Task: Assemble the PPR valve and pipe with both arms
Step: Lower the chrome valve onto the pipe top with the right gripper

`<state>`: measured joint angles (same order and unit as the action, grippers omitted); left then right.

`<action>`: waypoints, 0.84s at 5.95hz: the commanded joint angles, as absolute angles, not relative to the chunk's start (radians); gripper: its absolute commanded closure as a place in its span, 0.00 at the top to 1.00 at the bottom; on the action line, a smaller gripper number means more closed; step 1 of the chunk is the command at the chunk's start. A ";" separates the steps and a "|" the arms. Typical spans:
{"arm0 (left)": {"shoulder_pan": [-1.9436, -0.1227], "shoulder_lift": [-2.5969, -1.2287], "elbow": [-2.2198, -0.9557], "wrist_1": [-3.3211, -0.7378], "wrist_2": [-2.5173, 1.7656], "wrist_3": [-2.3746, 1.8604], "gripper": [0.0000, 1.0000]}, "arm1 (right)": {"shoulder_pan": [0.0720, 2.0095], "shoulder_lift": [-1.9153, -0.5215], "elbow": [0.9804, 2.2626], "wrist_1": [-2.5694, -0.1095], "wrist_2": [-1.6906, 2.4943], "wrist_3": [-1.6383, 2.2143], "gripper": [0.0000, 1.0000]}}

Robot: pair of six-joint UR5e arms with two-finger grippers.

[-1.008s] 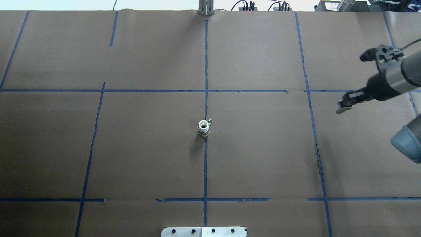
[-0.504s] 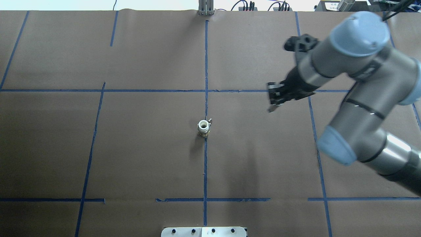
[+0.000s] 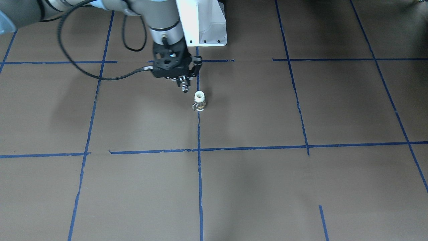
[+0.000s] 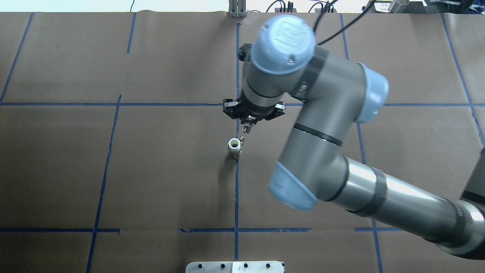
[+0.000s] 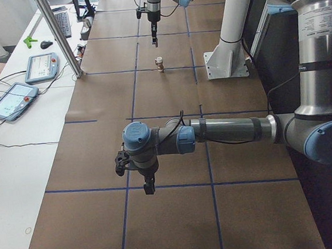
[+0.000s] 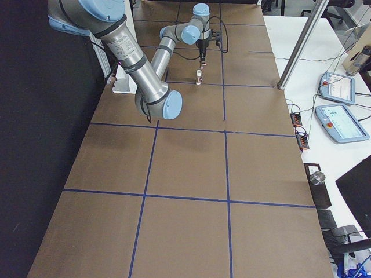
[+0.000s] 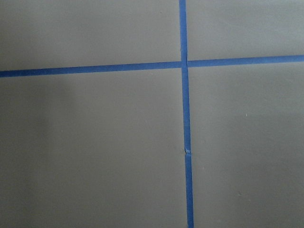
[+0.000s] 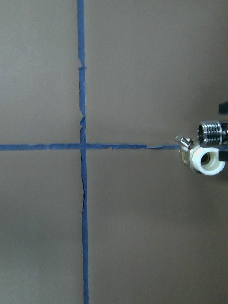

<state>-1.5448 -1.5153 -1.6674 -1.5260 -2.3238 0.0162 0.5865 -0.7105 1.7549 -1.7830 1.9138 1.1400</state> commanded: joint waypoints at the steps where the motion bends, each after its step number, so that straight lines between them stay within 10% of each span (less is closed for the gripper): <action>1: -1.545 -1.517 -1.667 -1.526 -2.324 0.009 1.00 | 0.568 -0.647 1.671 -1.793 1.884 0.861 0.00; 5: -1.545 -1.517 -1.667 -1.526 -2.324 0.009 1.00 | 0.506 -0.670 1.660 -1.795 1.864 0.844 0.00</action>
